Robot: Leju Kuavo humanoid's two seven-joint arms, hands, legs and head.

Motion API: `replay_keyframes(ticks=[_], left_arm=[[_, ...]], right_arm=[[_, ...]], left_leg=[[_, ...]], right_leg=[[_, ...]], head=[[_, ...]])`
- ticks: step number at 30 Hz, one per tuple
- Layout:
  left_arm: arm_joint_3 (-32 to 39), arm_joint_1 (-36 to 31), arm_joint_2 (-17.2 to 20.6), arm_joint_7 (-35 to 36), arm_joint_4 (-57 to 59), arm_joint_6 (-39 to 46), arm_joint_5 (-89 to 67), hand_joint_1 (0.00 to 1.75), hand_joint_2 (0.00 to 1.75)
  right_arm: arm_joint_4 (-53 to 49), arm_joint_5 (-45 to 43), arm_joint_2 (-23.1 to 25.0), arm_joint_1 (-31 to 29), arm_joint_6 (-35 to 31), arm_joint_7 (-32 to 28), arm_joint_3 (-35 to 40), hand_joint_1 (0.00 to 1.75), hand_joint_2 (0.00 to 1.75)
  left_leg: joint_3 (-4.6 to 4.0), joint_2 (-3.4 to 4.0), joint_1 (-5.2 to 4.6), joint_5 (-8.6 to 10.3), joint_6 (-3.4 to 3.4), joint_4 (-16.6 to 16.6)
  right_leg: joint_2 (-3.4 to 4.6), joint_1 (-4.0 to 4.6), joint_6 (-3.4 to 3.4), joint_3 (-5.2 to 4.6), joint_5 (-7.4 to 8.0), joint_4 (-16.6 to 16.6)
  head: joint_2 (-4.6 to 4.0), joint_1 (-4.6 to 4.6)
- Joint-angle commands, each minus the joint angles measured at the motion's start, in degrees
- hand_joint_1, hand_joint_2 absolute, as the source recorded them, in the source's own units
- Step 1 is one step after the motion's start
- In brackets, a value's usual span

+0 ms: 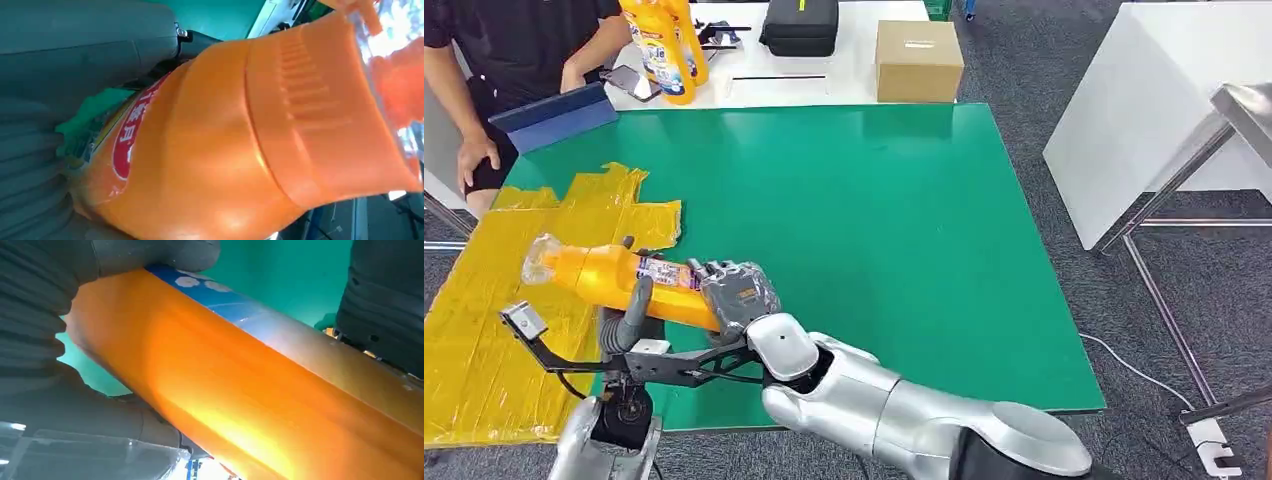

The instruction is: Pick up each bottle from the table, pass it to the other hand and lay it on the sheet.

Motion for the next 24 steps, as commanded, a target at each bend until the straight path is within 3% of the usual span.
replay_keyframes(ticks=[1, 13, 14, 24], left_arm=[[-0.65, -7.6, -0.9, 0.97, 1.79, -1.31, -1.1, 1.75, 1.75], [-0.69, -8.33, -1.28, 1.14, 2.36, -1.51, -1.35, 1.75, 1.75], [-0.82, -8.39, -1.47, 1.32, 2.43, -1.69, -1.58, 1.75, 1.75], [-0.67, -8.71, -1.91, 1.5, 2.21, -1.71, -1.79, 1.75, 1.75]], right_arm=[[0.17, 0.58, -0.39, 1.56, 2.0, -0.8, 4.23, 1.75, 1.75], [0.69, 0.94, -0.39, 1.67, 1.66, -0.85, 3.59, 1.75, 1.75], [1.16, 3.23, -0.39, 1.48, -0.47, -0.03, 2.04, 0.0, 0.0], [1.29, 3.91, -0.39, 1.55, -0.73, -0.45, 0.91, 0.0, 0.0]], left_leg=[[0.11, -0.25, 0.04, -0.01, -0.07, -0.02], [0.13, -0.26, 0.03, -0.01, -0.08, -0.02], [0.14, -0.24, 0.03, -0.02, -0.08, -0.02], [0.34, -0.27, 0.03, -0.11, -0.11, 0.0]], right_leg=[[-0.29, 0.04, -0.04, 0.2, -0.09, -0.04], [-0.3, 0.04, -0.04, 0.21, -0.09, -0.05], [-0.28, 0.04, -0.04, 0.22, -0.09, -0.05], [-0.32, 0.03, -0.06, 0.45, -0.2, -0.04]], head=[[0.0, 0.02], [0.0, 0.0], [0.0, 0.0], [0.0, 0.0]])
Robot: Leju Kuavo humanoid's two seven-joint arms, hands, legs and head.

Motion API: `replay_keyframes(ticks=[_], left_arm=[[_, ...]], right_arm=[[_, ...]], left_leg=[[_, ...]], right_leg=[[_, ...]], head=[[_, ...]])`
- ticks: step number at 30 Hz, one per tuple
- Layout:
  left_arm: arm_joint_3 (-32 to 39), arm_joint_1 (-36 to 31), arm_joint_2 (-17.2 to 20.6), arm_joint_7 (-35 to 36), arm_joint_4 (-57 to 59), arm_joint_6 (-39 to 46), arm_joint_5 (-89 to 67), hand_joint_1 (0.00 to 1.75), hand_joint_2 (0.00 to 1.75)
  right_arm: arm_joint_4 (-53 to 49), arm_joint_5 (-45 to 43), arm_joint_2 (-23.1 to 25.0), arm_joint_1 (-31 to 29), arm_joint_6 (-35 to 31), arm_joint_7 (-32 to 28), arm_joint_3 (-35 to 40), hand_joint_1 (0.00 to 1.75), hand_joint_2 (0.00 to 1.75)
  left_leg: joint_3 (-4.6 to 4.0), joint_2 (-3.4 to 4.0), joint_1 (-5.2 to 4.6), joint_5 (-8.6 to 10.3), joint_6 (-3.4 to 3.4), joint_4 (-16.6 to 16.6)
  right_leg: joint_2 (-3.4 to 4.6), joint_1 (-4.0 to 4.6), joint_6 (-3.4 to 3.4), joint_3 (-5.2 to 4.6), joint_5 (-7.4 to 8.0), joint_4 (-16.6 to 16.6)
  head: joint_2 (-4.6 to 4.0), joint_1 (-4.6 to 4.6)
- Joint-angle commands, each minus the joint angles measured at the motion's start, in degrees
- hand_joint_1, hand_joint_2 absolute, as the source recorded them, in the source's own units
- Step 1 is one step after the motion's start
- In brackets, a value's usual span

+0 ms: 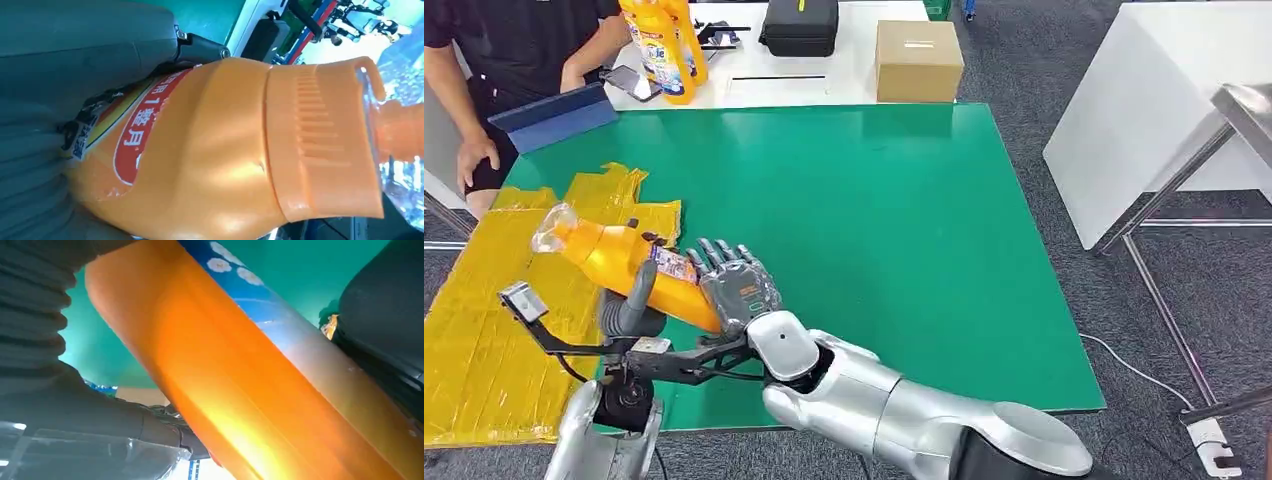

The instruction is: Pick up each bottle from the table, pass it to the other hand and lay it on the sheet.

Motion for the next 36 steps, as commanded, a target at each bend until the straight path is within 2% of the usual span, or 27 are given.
replay_keyframes(ticks=[1, 11, 14, 16, 18, 19, 20, 23, 28, 36], left_arm=[[-1.48, -5.76, -0.55, 0.45, 2.07, -0.52, -0.32, 1.75, 1.75], [-0.75, -5.11, -0.8, 0.74, 1.05, -0.54, -0.7, 1.75, 1.75], [0.29, -4.27, -0.71, 0.73, -0.26, -0.5, -1.01, 1.75, 1.75], [1.46, -3.61, -0.8, 0.68, -1.34, -0.51, -1.26, 1.75, 1.75], [2.4, -3.14, -0.76, 0.72, -1.98, -0.58, -1.36, 1.75, 1.75], [2.6, -3.14, -0.83, 0.78, -2.06, -0.7, -1.47, 1.75, 1.75], [2.6, -3.14, -0.83, 0.78, -2.06, -0.7, -1.47, 1.75, 1.75], [3.52, -3.11, -1.23, 0.89, -1.98, -1.17, -1.97, 1.75, 1.75], [5.66, -4.0, -1.8, 1.21, -0.8, -1.73, -1.61, 1.75, 1.75], [11.0, -4.83, -1.2, 0.98, 1.99, -3.78, -0.41, 1.75, 1.75]], right_arm=[[1.2, 0.39, -0.35, 1.61, 0.02, -0.91, 2.1, 0.0, 0.0], [0.65, 2.03, -0.35, 2.0, -2.34, -1.78, -0.39, 0.0, 0.0], [-0.12, 4.93, -0.35, 1.8, -4.47, -2.13, -4.76, 0.0, 0.0], [-2.0, 9.62, -0.35, 3.3, -4.84, -3.95, -11.93, 0.0, 0.0], [-5.02, 14.25, -0.35, 5.07, -3.33, -5.84, -18.42, 0.0, 0.0], [-6.38, 16.1, -0.35, 5.96, -1.7, -6.48, -20.57, 0.0, 0.0], [-6.38, 16.1, -0.35, 5.96, -1.7, -6.48, -20.57, 0.0, 0.0], [-10.31, 21.7, -0.4, 8.22, -1.96, -7.88, -27.61, 0.0, 0.0], [-19.77, 25.12, -3.16, 9.28, -4.64, -9.72, -35.71, 0.0, 0.0], [-39.1, 27.12, -8.26, 13.05, -6.25, -10.84, -41.03, 0.0, 0.0]], left_leg=[[0.21, -0.23, 0.02, -0.06, -0.08, -0.02], [0.17, -0.22, 0.02, -0.04, -0.08, -0.02], [0.26, -0.2, 0.02, -0.13, -0.11, 0.04], [0.19, -0.17, 0.02, -0.1, -0.1, 0.04], [0.44, -0.2, -0.01, -0.24, -0.15, 0.08], [0.21, -0.16, 0.03, -0.13, -0.11, 0.05], [0.34, -0.19, 0.02, -0.2, -0.14, 0.08], [0.21, -0.17, 0.02, -0.12, -0.1, 0.03], [0.24, -0.26, -0.01, -0.14, -0.1, 0.07], [0.14, -0.28, 0.01, -0.04, -0.07, -0.02]], right_leg=[[-0.28, 0.03, -0.04, 0.3, -0.13, -0.04], [-0.27, 0.03, -0.05, 0.25, -0.11, -0.04], [-0.26, 0.03, -0.05, 0.36, -0.19, 0.01], [-0.22, 0.03, -0.05, 0.28, -0.15, 0.01], [-0.29, 0.01, -0.08, 0.55, -0.3, 0.06], [-0.21, 0.04, -0.05, 0.32, -0.17, 0.02], [-0.26, 0.03, -0.07, 0.45, -0.25, 0.05], [-0.21, 0.03, -0.05, 0.32, -0.16, 0.01], [-0.28, 0.0, -0.04, 0.38, -0.2, 0.05], [-0.27, 0.04, -0.01, 0.28, -0.08, -0.06]], head=[[0.0, 0.0], [0.0, -0.02], [0.0, 0.0], [0.0, 0.0], [0.0, 0.0], [0.0, 0.0], [0.0, 0.0], [0.0, 0.0], [0.0, -0.02], [0.0, -0.02]])
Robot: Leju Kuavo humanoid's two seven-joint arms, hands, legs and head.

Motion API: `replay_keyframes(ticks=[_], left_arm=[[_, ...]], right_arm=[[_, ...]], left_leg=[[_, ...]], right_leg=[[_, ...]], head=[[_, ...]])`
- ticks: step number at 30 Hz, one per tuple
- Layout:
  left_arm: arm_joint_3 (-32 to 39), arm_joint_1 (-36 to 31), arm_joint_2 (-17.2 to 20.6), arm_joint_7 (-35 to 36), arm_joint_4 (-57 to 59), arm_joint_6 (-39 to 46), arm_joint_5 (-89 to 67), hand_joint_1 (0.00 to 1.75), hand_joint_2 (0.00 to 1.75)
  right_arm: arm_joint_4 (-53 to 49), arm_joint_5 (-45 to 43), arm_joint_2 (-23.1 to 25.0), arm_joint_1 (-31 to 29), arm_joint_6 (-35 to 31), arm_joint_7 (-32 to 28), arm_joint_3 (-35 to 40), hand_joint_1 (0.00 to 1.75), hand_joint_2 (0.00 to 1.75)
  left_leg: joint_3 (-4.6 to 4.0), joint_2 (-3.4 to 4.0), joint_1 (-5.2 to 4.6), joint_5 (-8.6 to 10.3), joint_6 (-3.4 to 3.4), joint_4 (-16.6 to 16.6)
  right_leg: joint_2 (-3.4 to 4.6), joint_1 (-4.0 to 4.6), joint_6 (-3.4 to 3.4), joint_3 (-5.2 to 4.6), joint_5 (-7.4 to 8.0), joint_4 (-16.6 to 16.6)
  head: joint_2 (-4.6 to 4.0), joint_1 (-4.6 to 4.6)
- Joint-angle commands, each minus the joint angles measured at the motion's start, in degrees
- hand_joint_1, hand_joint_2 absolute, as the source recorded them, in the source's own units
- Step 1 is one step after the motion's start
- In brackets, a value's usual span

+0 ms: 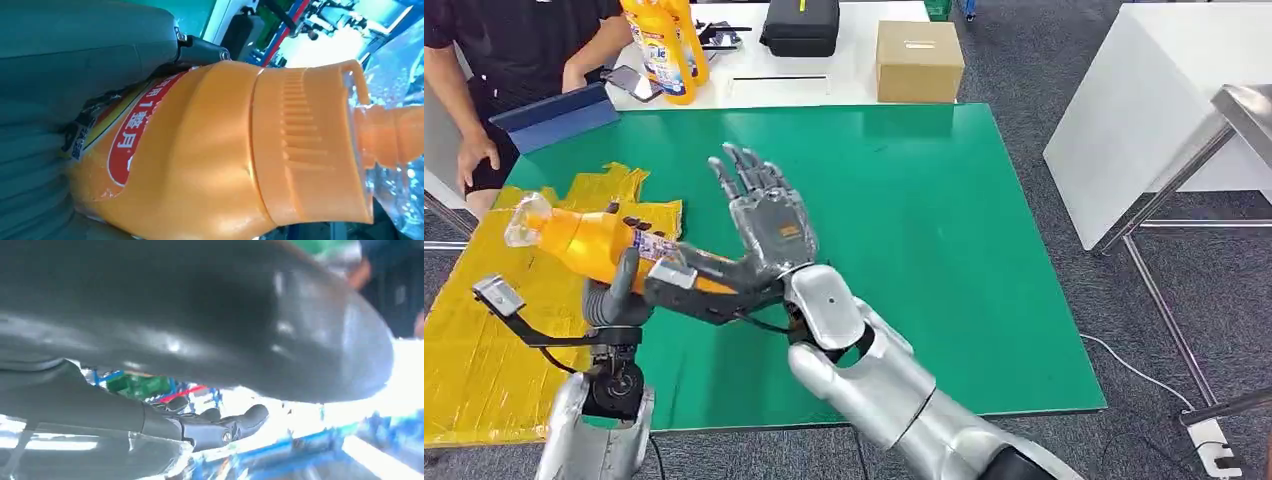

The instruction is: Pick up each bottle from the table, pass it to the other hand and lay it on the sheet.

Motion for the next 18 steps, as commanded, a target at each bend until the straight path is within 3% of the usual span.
replay_keyframes(ticks=[1, 4, 10, 16, 18], left_arm=[[7.43, -3.68, 0.33, 0.06, 5.35, -2.05, 0.9, 1.75, 1.75], [10.43, -5.01, 0.82, 0.28, 8.16, -3.18, 2.46, 1.75, 1.75], [12.28, -6.51, 0.98, 0.41, 10.45, -3.71, 2.73, 1.75, 1.75], [24.81, -19.33, 7.31, -3.22, 29.79, -5.0, -1.67, 1.75, 1.75], [26.01, -19.98, 7.42, -2.88, 30.51, -5.75, -2.4, 1.75, 1.75]], right_arm=[[-21.72, 1.35, -7.49, 3.63, -1.44, -1.03, -8.83, 0.0, 0.0], [-26.9, 1.99, -9.45, 6.0, -2.44, -1.91, -10.82, 0.0, 0.0], [-27.13, 2.73, -9.42, 6.88, -2.2, -2.53, -11.39, 0.0, 0.0], [-25.53, 3.48, -9.79, 9.82, 1.07, -4.27, -13.42, 0.0, 0.0], [-25.03, 3.5, -9.6, 9.85, 0.87, -4.5, -13.49, 0.0, 0.0]], left_leg=[[0.11, -0.2, 0.03, -0.01, -0.06, -0.03], [0.35, -0.3, 0.03, -0.15, -0.11, 0.01], [0.37, -0.19, 0.01, -0.14, -0.11, -0.02], [0.33, -0.21, 0.02, -0.02, -0.12, -0.1], [0.38, -0.07, 0.05, -0.06, -0.17, -0.07]], right_leg=[[-0.23, 0.03, -0.03, 0.19, -0.07, -0.06], [-0.36, 0.04, -0.05, 0.49, -0.22, -0.06], [-0.26, 0.02, -0.06, 0.45, -0.18, -0.05], [-0.26, 0.03, -0.08, 0.38, -0.09, -0.08], [-0.12, 0.05, -0.11, 0.42, -0.09, -0.05]], head=[[0.0, -0.02], [0.0, 0.0], [0.0, 0.0], [0.0, 0.0], [0.0, 0.0]])
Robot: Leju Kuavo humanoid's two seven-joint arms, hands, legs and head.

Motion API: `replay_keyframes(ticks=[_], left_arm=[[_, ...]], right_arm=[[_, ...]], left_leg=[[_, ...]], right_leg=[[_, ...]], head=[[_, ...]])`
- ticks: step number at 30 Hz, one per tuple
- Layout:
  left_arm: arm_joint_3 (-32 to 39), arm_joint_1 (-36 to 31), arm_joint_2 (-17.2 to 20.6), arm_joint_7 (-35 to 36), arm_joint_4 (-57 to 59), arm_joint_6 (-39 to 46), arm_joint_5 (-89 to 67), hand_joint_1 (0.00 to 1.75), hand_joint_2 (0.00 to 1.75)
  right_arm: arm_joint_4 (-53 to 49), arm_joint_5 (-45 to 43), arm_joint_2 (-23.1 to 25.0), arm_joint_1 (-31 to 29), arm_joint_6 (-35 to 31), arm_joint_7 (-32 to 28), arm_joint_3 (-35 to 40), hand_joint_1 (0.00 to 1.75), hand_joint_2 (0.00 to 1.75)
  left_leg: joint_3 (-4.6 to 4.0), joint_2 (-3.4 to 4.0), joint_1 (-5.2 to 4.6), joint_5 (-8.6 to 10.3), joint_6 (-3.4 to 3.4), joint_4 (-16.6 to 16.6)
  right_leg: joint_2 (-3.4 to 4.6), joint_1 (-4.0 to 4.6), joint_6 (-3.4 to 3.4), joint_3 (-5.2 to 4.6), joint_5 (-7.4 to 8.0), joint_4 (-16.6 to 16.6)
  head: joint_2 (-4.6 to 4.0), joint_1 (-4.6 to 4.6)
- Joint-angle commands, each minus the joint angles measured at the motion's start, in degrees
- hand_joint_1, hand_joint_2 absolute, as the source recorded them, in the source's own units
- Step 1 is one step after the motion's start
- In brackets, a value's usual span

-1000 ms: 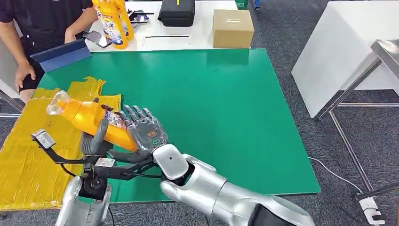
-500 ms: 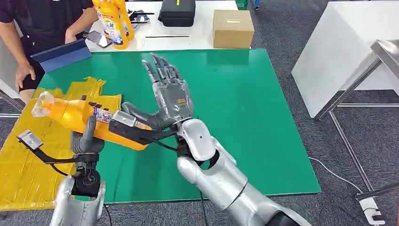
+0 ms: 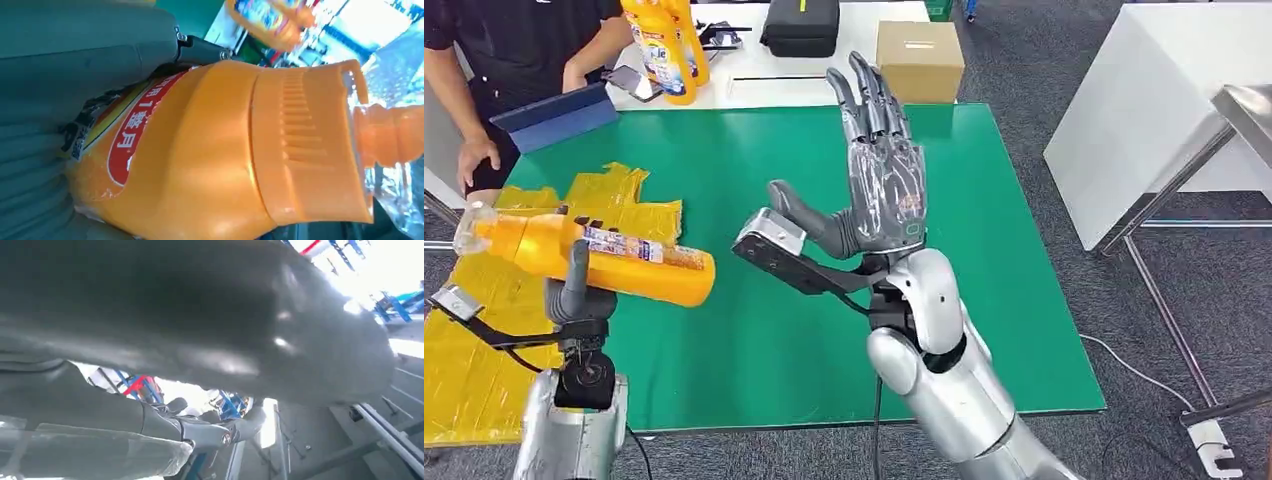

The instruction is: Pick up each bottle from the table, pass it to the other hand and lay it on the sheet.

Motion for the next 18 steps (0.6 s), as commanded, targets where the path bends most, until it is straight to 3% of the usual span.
replay_keyframes(ticks=[1, 13, 15, 18], left_arm=[[14.1, -13.91, 6.02, -2.02, 21.49, -2.27, -4.18, 1.75, 1.75], [14.65, -13.26, 4.82, -2.34, 19.81, -1.52, -6.07, 1.75, 1.75], [16.29, -15.1, 6.43, -5.09, 21.53, 1.73, -10.81, 1.75, 1.75], [15.03, -16.79, 9.09, -15.85, 22.11, 18.59, -35.29, 1.75, 1.75]], right_arm=[[0.75, -0.34, -2.21, 1.82, 1.09, -1.92, -2.92, 0.0, 0.0], [0.52, -0.28, -2.23, 1.73, 1.72, -2.05, -2.81, 0.0, 0.0], [1.73, -0.39, -2.03, 1.98, 2.67, -2.52, -2.66, 0.0, 0.0], [2.61, 0.37, -1.42, 2.33, 2.88, -2.89, -2.09, 0.0, 0.0]], left_leg=[[0.34, 0.05, 0.03, -0.08, -0.13, -0.05], [0.3, 0.05, 0.06, -0.08, -0.16, 0.0], [0.16, 0.04, 0.08, -0.02, -0.14, -0.01], [0.33, 0.04, 0.09, -0.09, -0.21, 0.02]], right_leg=[[-0.03, 0.02, -0.1, 0.33, -0.07, -0.03], [-0.06, 0.0, -0.25, 0.31, -0.02, -0.01], [-0.08, 0.01, -0.24, 0.16, 0.03, -0.01], [-0.09, 0.02, -0.3, 0.33, -0.05, 0.03]], head=[[0.0, 0.0], [0.0, 0.0], [0.0, 0.0], [0.0, 0.0]])
